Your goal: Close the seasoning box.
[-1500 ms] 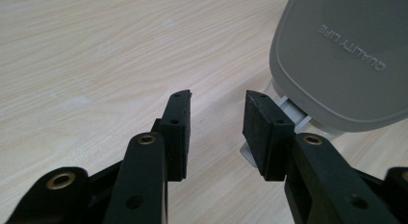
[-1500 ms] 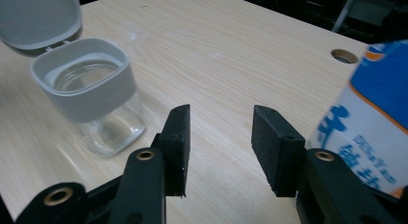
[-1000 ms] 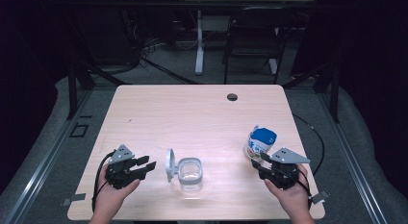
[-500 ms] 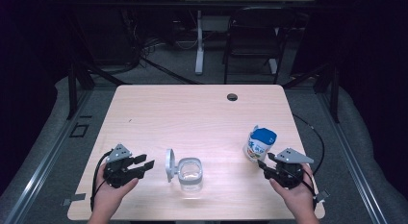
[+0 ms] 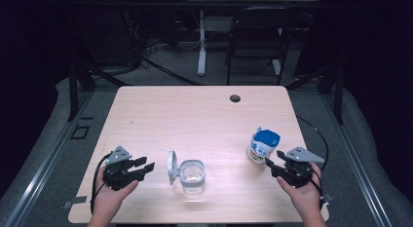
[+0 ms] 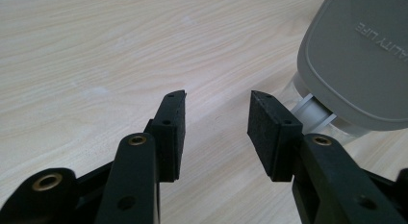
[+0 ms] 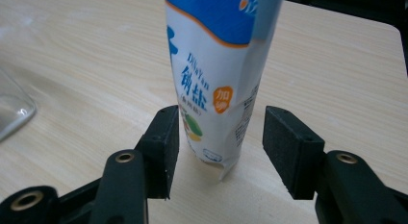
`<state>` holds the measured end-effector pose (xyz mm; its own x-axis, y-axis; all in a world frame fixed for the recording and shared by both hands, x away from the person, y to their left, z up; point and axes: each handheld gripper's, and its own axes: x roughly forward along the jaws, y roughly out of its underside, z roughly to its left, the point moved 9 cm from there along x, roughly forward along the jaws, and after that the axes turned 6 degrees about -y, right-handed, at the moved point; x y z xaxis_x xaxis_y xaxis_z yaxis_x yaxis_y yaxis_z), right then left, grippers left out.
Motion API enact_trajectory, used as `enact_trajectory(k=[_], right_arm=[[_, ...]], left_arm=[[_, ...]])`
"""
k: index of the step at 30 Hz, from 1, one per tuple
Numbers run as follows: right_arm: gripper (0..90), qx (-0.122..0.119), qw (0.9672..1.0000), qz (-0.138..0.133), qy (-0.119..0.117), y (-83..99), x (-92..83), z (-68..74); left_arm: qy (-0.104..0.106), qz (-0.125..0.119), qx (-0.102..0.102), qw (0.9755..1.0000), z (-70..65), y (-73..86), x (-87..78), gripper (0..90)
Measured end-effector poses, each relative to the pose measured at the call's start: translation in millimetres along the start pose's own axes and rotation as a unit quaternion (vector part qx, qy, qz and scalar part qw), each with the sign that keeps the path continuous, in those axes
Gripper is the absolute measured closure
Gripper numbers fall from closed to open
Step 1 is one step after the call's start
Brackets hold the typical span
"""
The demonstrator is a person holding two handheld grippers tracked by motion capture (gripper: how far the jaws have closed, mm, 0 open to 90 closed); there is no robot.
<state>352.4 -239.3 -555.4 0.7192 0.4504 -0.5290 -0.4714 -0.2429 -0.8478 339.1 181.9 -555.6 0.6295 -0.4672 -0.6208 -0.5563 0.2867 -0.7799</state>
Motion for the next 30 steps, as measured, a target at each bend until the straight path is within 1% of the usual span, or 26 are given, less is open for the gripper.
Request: enact_trajectory(k=[1,5,8,9,12,13,15,17,24,28,30], right_arm=[[46.0,0.008,0.9999,-0.008,-0.002,-2.4,1.0,-2.4],[45.8,0.014,0.9998,-0.015,-0.009,-7.7,2.1,-4.0],[45.9,0.014,0.9997,-0.017,-0.009,-10.7,2.7,-4.3],[45.9,0.013,0.9996,-0.021,-0.015,-13.6,4.6,-3.2],[45.8,0.012,0.9996,-0.021,-0.015,-15.3,6.4,-2.4],[45.2,0.01,0.9996,-0.021,-0.017,-15.9,8.8,-1.5],[43.4,0.008,0.9996,-0.022,-0.015,-16.0,13.4,-0.4],[42.1,0.002,0.9998,-0.016,-0.01,-15.0,17.1,-0.6],[40.7,0.002,1.0,-0.006,-0.004,-11.4,29.9,-3.2],[39.1,-0.003,1.0,0.0,-0.005,-9.8,35.2,-3.5],[38.6,-0.003,1.0,-0.001,-0.005,-10.0,36.2,-3.3]], left_arm=[[-0.001,-0.002,-0.004,1.0,0.2,-0.1,-0.5,58.2],[-0.003,-0.005,-0.006,1.0,1.4,-0.4,-1.5,58.2],[-0.003,-0.002,-0.003,1.0,2.3,0.6,-1.7,58.2],[-0.005,-0.002,-0.006,1.0,2.4,1.5,-1.4,58.2],[-0.006,0.0,-0.005,1.0,3.2,2.6,-1.8,58.3],[-0.007,-0.001,-0.006,1.0,4.1,3.2,-2.5,58.3],[-0.008,-0.002,-0.009,0.9999,5.3,3.6,-3.9,58.3],[-0.01,-0.001,-0.012,0.9999,6.6,4.2,-5.0,58.3],[-0.012,-0.001,-0.016,0.9998,9.6,6.4,-5.4,58.3],[-0.013,0.0,-0.016,0.9998,10.5,7.1,-5.0,58.3],[-0.014,0.001,-0.015,0.9998,10.5,7.3,-4.9,58.3]])
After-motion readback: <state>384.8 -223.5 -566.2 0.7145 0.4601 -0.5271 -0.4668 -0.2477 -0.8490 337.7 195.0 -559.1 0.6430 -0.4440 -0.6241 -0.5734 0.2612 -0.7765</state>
